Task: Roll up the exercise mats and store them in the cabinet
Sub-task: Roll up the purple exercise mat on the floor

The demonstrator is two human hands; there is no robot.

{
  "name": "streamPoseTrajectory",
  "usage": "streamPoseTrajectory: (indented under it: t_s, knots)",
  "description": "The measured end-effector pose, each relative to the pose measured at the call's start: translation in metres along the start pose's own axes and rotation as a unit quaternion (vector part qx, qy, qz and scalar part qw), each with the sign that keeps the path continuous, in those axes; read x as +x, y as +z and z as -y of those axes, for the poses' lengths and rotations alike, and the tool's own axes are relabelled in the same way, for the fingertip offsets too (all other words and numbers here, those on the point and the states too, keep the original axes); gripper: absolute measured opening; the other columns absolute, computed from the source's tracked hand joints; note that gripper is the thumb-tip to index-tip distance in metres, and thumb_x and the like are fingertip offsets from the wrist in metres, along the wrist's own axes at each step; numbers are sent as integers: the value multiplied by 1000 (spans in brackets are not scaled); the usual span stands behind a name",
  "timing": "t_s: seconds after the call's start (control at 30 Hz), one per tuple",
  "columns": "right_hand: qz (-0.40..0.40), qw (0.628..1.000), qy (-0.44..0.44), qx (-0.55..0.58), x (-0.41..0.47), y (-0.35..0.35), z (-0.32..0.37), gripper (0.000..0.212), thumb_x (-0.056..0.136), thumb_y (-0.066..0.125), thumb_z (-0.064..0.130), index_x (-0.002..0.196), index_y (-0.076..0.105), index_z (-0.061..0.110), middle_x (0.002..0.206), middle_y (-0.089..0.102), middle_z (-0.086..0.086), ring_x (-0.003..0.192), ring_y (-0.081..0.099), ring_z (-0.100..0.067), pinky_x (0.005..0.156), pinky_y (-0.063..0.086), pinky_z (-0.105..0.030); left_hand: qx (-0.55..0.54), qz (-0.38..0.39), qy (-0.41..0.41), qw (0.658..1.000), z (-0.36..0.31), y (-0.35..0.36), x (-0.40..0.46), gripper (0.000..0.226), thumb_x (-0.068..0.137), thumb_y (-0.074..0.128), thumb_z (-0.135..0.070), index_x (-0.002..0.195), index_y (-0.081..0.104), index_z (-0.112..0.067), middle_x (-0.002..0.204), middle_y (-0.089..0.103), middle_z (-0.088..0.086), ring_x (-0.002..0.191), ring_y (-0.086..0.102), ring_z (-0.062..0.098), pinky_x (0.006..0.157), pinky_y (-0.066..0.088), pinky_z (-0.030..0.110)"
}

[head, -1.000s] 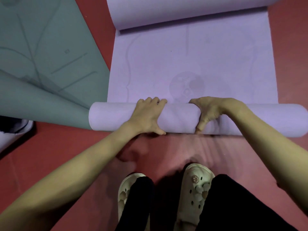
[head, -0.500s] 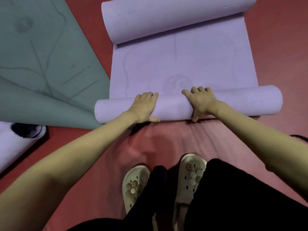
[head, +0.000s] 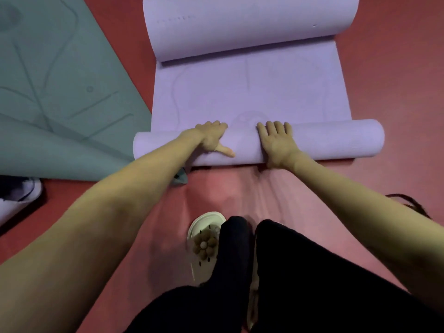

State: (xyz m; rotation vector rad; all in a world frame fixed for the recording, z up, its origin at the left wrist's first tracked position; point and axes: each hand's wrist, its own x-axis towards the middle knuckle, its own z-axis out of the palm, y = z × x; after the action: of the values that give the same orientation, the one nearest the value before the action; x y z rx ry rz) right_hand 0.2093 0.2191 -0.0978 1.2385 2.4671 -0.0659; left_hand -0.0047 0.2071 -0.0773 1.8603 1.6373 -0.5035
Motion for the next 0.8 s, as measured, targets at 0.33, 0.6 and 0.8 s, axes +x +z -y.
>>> streamPoseTrajectory:
  t_s: [0.33,0.6,0.8]
  knots:
    - [139,989,2,53,36,-38,-12,103,55,87,37,136,27,12,132,42,-12,122,43,-34,105,30,-47,37,-121,9,992,11,27,-19,90,91,47,-60,154,8,-9,157,17,18,145,16,30,118,11,46]
    - [206,975,1,80,60,-58,-18,97,58,87,32,134,30,10,132,43,-13,123,43,-34,105,34,-46,27,-113,2,993,20,9,-4,85,91,45,-63,154,13,-15,157,21,10,144,20,24,116,13,41]
    - [-23,998,-63,14,51,-17,-15,122,46,89,41,145,29,1,132,45,-19,117,46,-38,102,32,-49,-30,-58,-12,998,34,-21,24,75,87,46,-67,147,30,-24,147,40,5,132,39,26,107,30,42]
